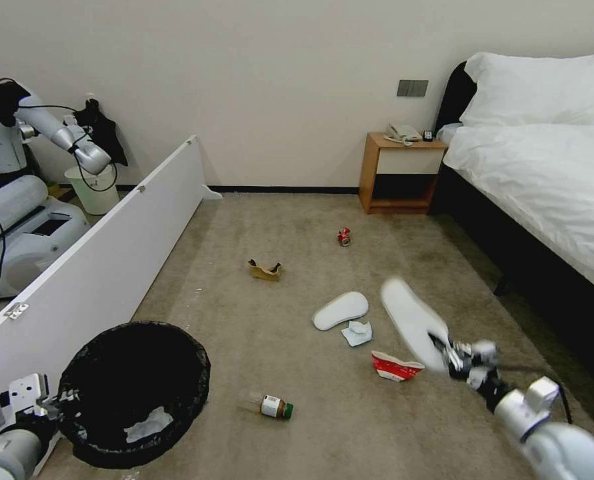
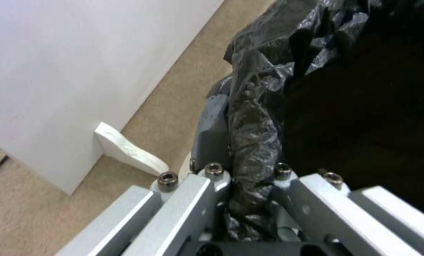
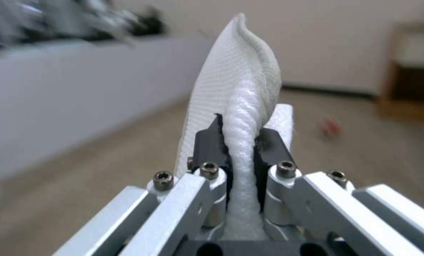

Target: Pick up the trash bin, then pick up the garbage from the floor and place it into the trash bin.

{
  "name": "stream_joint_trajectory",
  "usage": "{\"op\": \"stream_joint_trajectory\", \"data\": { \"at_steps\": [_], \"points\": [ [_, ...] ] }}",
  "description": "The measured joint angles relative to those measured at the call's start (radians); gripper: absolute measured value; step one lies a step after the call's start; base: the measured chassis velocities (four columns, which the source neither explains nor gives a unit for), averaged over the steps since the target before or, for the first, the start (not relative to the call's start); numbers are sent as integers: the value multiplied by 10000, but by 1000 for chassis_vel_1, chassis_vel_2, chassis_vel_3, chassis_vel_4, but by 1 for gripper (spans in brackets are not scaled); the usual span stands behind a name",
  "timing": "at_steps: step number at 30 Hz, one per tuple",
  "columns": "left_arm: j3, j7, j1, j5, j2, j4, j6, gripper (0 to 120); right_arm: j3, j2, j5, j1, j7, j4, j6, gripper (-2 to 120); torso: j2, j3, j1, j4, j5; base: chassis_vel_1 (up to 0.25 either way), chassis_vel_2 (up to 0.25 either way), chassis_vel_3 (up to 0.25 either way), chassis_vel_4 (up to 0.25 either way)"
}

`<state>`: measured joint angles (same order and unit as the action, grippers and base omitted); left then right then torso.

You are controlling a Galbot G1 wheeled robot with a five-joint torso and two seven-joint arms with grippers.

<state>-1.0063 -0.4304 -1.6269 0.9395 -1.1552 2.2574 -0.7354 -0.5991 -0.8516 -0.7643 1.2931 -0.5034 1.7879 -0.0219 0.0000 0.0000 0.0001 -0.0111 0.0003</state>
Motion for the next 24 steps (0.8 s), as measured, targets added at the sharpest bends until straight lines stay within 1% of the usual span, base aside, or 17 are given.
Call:
{"op": "stream_joint_trajectory", "data": {
  "at_steps": [1,2,3,4,5,7,8,10,11,14,15,16,18,19,22,23,24],
  "points": [
    [40,4,6,-47,7,32,0,2,100,485,-457,-167,-125,467,251,5,0,0,0,0,0,0,0,0,0],
    [40,4,6,-47,7,32,0,2,100,485,-457,-167,-125,467,251,5,0,0,0,0,0,0,0,0,0],
    [72,6,14,-89,15,53,0,2,165,828,-727,-295,-202,732,440,5,0,0,0,0,0,0,0,0,0],
    [146,8,35,-190,39,94,0,2,323,1581,-1237,-609,-337,1215,805,5,0,0,1,0,0,0,0,0,0],
    [146,8,35,-190,39,94,0,2,323,1581,-1237,-609,-337,1215,805,5,0,0,1,0,0,0,0,0,0],
    [270,23,60,-346,66,168,0,2,708,2772,-1995,-1308,-461,1942,1322,5,1,0,0,0,-6,0,0,0,0],
    [270,23,60,-346,66,168,0,2,708,2772,-1995,-1308,-461,1942,1322,5,1,0,0,0,-6,0,0,0,0],
    [404,25,82,-447,66,226,0,2,1328,3302,-2609,-2276,-605,2494,1507,5,1,0,0,-2,-4,0,0,0,0],
    [404,25,82,-447,66,226,0,2,1328,3302,-2609,-2276,-605,2494,1507,5,1,0,0,-2,-4,0,0,0,0],
    [524,27,101,-495,20,281,0,2,2225,3119,-3098,-3394,-698,2762,1388,5,1,1,0,-1,-7,0,0,0,0],
    [579,24,106,-517,0,316,0,2,2819,2713,-3393,-4085,-750,2805,1258,5,0,1,1,-2,-1,0,0,0,0],
    [579,24,106,-517,0,316,0,2,2819,2713,-3393,-4085,-750,2805,1258,5,0,1,1,-2,-1,0,0,0,0],
    [638,12,116,-560,-7,348,0,2,3885,1663,-3880,-5360,-790,2728,1113,5,0,1,1,3,-4,0,0,0,0],
    [638,12,116,-560,-7,348,0,2,3885,1663,-3880,-5360,-790,2728,1113,5,0,1,1,3,-4,0,0,0,0],
    [640,-37,164,-569,5,354,0,2,4986,462,-3945,-6248,-813,2274,883,5,0,1,1,4,-5,0,0,0,0],
    [640,-37,164,-569,5,354,0,2,4986,462,-3945,-6248,-813,2274,883,5,0,1,1,4,-5,0,0,0,0],
    [640,-51,181,-566,-1,358,0,2,5355,119,-3913,-6408,-891,2024,641,5,0,1,1,-2,-7,0,0,0,0]
  ]
}}
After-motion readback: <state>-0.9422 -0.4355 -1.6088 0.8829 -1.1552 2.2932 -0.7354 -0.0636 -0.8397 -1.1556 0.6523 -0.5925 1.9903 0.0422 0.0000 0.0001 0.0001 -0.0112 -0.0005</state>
